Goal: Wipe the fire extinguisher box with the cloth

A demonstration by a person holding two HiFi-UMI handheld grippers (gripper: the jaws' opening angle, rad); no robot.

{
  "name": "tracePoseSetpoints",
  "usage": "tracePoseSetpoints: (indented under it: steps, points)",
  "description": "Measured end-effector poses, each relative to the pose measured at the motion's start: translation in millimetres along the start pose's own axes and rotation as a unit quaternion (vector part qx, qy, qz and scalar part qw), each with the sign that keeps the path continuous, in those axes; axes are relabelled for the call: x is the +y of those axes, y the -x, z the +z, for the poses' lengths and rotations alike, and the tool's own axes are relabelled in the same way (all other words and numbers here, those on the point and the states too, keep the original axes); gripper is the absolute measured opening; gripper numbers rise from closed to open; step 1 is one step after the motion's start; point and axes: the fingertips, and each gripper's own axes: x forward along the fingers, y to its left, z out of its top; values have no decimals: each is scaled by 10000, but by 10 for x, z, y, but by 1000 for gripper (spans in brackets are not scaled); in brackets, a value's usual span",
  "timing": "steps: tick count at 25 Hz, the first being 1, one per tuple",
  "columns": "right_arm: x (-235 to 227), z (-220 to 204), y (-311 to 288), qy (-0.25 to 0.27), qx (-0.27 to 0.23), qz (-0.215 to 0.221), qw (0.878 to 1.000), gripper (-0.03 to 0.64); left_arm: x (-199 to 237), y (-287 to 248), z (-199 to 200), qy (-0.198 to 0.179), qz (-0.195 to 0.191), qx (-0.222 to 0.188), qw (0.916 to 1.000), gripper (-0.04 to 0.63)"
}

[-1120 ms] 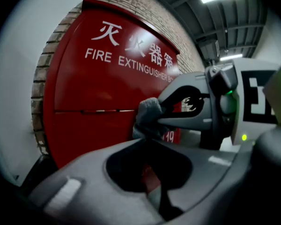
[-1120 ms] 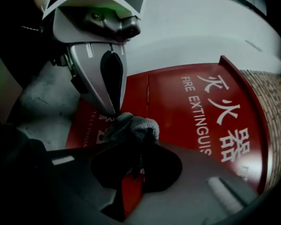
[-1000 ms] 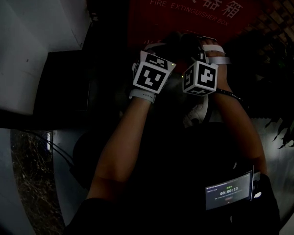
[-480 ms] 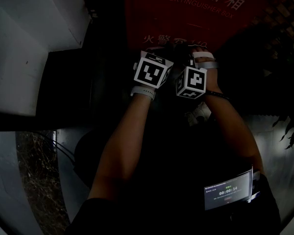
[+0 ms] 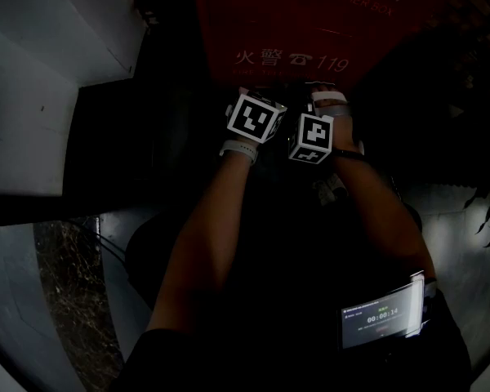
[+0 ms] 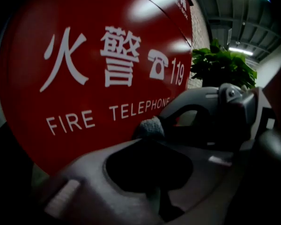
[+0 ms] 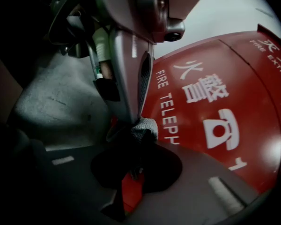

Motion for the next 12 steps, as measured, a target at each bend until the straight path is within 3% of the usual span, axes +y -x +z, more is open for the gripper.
tracePoseSetpoints:
  steps: [7, 12]
  points:
    - [301, -7, -199, 39, 26, 314, 9995, 34, 72, -77, -271, 315, -20, 327, 9990, 3]
    - [460, -52, -298, 106, 62, 486, 9987, 34, 63, -104, -315, 330, -49, 435, 9985, 3]
